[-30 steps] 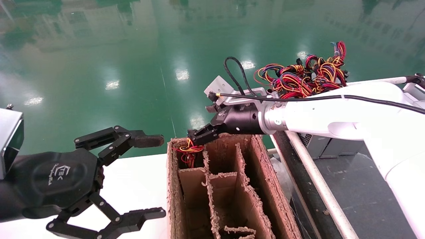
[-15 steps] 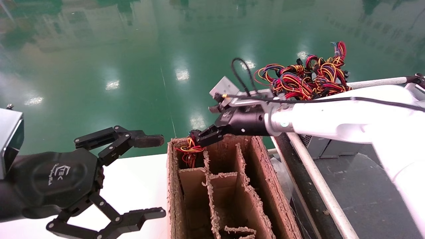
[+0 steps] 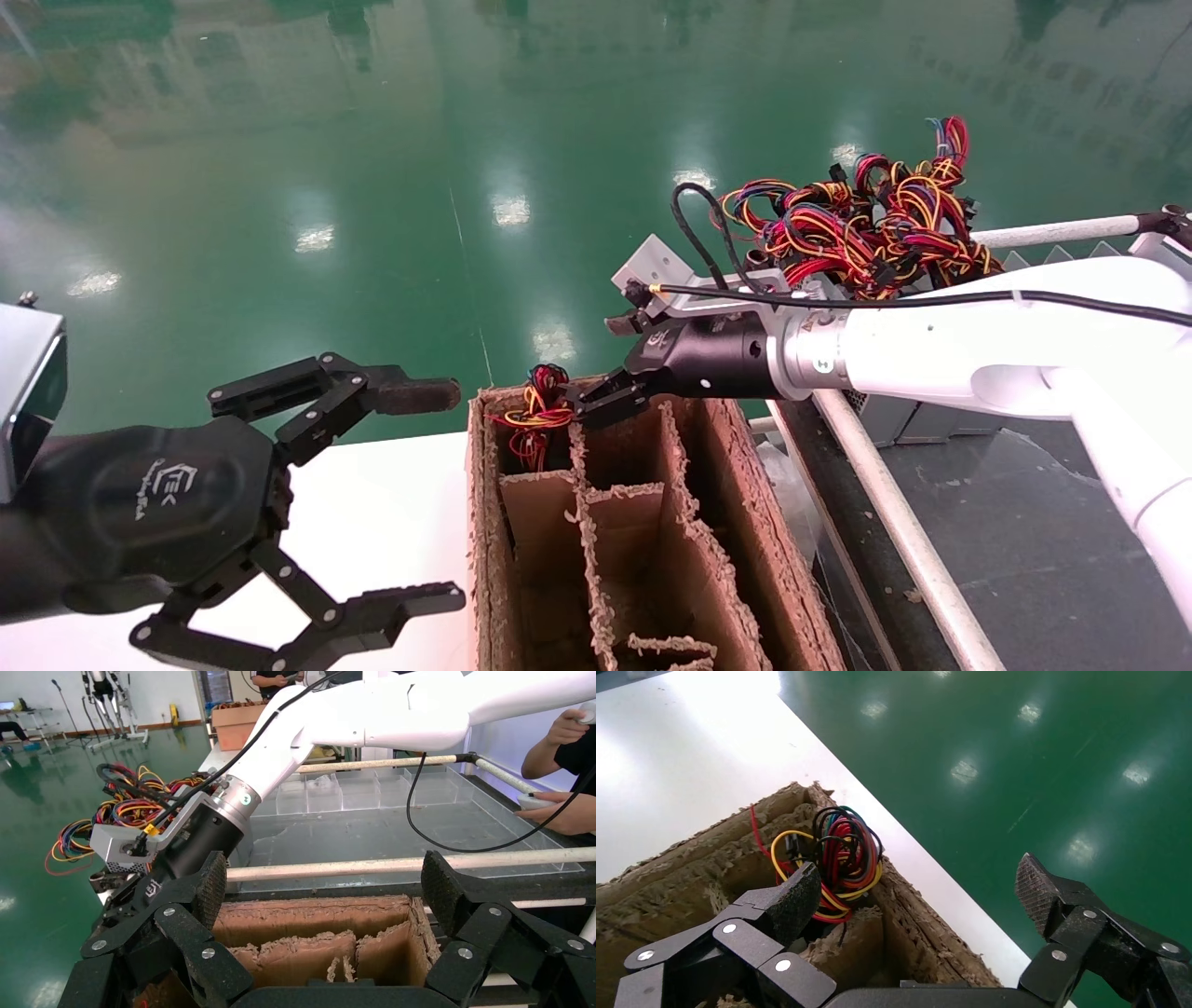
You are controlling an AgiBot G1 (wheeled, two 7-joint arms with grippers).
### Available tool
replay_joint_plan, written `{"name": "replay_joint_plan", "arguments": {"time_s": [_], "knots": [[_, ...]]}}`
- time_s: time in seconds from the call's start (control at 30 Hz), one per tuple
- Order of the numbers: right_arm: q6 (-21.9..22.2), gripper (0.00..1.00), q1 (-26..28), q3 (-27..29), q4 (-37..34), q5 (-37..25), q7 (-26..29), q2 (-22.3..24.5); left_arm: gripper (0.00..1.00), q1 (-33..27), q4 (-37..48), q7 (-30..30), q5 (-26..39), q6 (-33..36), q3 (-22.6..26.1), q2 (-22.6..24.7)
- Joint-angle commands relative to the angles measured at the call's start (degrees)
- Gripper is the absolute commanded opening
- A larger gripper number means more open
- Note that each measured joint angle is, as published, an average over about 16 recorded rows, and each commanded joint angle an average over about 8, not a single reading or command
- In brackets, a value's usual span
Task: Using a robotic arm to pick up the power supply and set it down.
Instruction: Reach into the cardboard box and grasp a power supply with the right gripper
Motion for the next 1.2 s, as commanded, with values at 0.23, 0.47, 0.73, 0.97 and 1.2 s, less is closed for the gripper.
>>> {"name": "replay_joint_plan", "arguments": {"time_s": [0.23, 0.47, 0.73, 0.97, 1.2], "knots": [[1.8, 0.00, 0.2, 0.2, -2.6, 0.2, -1.8, -1.9, 1.00, 0.0, 0.0, 0.0, 0.0, 0.0, 0.0, 0.0], [4.1, 0.00, 0.3, 0.1, -4.8, 0.7, -3.3, -3.2, 1.00, 0.0, 0.0, 0.0, 0.0, 0.0, 0.1, 0.0], [4.0, 0.00, 0.6, -1.0, -5.5, 2.3, -3.9, -3.7, 1.00, 0.0, 0.0, 0.0, -0.1, 0.0, 0.1, 0.0], [3.9, 0.00, 0.5, -2.7, -5.7, 3.5, -3.5, -3.9, 1.00, 0.0, 0.0, 0.1, -0.1, 0.0, 0.1, 0.0], [3.0, 0.00, 0.5, -4.2, -5.8, 5.3, -3.4, -3.9, 1.00, 0.0, 0.0, 0.1, -0.1, -0.1, 0.1, -0.1]]}}
